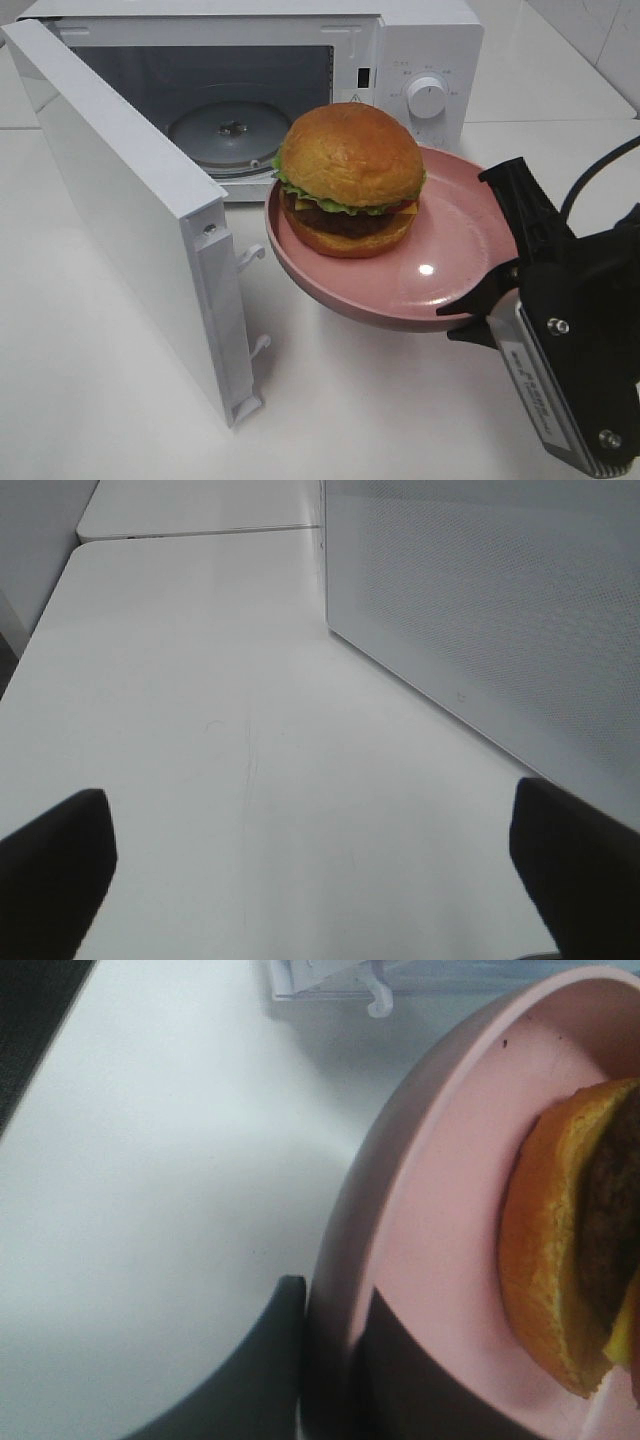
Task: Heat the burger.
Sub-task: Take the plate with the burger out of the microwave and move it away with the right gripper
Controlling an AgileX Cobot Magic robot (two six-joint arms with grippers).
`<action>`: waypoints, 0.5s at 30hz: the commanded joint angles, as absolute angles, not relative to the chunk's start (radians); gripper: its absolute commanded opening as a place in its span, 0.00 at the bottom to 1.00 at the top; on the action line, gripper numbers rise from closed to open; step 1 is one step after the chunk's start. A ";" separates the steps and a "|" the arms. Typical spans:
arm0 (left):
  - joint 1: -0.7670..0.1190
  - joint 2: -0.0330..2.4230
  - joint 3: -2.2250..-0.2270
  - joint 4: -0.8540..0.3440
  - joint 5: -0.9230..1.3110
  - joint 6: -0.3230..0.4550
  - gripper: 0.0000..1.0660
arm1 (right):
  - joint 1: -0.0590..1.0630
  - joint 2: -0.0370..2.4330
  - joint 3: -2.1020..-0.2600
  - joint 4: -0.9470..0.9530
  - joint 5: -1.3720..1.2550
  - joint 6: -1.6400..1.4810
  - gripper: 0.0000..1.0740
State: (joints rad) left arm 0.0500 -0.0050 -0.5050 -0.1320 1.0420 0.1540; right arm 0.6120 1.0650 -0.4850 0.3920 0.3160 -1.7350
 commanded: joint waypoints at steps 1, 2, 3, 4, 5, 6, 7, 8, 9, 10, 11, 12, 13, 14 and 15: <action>0.050 -0.024 -0.503 -0.137 1.042 0.153 0.94 | 0.612 1.021 -0.491 0.316 0.304 -1.651 0.00; 0.050 -0.024 -0.503 -0.137 1.042 0.153 0.94 | 0.612 1.007 -0.491 0.274 0.319 -1.606 0.00; 0.050 -0.024 -0.503 -0.137 1.042 0.153 0.94 | 0.612 0.982 -0.491 0.184 0.352 -1.514 0.00; 0.050 -0.024 -0.503 -0.137 1.042 0.153 0.94 | 0.612 0.982 -0.491 0.184 0.352 -1.514 0.00; 0.050 -0.024 -0.503 -0.137 1.042 0.153 0.94 | 0.612 0.954 -0.491 0.105 0.384 -1.429 0.00; 0.050 -0.024 -0.503 -0.137 1.042 0.153 0.94 | 0.612 0.942 -0.491 0.071 0.400 -1.393 0.00; 0.050 -0.024 -0.503 -0.137 1.042 0.153 0.94 | 0.612 0.942 -0.491 0.071 0.400 -1.393 0.00; 0.050 -0.024 -0.503 -0.137 1.042 0.153 0.94 | 0.612 0.912 -0.491 -0.020 0.443 -1.298 0.00; 0.050 -0.024 -0.503 -0.137 1.042 0.153 0.94 | 0.612 0.884 -0.491 -0.100 0.482 -1.199 0.00; 0.050 -0.024 -0.503 -0.137 1.042 0.153 0.94 | 0.612 0.884 -0.491 -0.100 0.482 -1.199 0.00; 0.050 -0.024 -0.503 -0.137 1.042 0.153 0.94 | 0.612 0.871 -0.491 -0.129 0.503 -1.160 0.00; 0.050 -0.024 -0.503 -0.137 1.042 0.153 0.94 | 0.612 0.871 -0.491 -0.129 0.503 -1.160 0.00; 0.050 -0.024 -0.503 -0.137 1.042 0.153 0.94 | 0.612 0.851 -0.491 -0.193 0.543 -1.068 0.00; 0.050 -0.024 -0.503 -0.137 1.042 0.153 0.94 | 0.612 0.843 -0.491 -0.216 0.560 -1.033 0.00; 0.050 -0.024 -0.503 -0.137 1.042 0.153 0.94 | 0.612 0.843 -0.491 -0.216 0.560 -1.033 0.00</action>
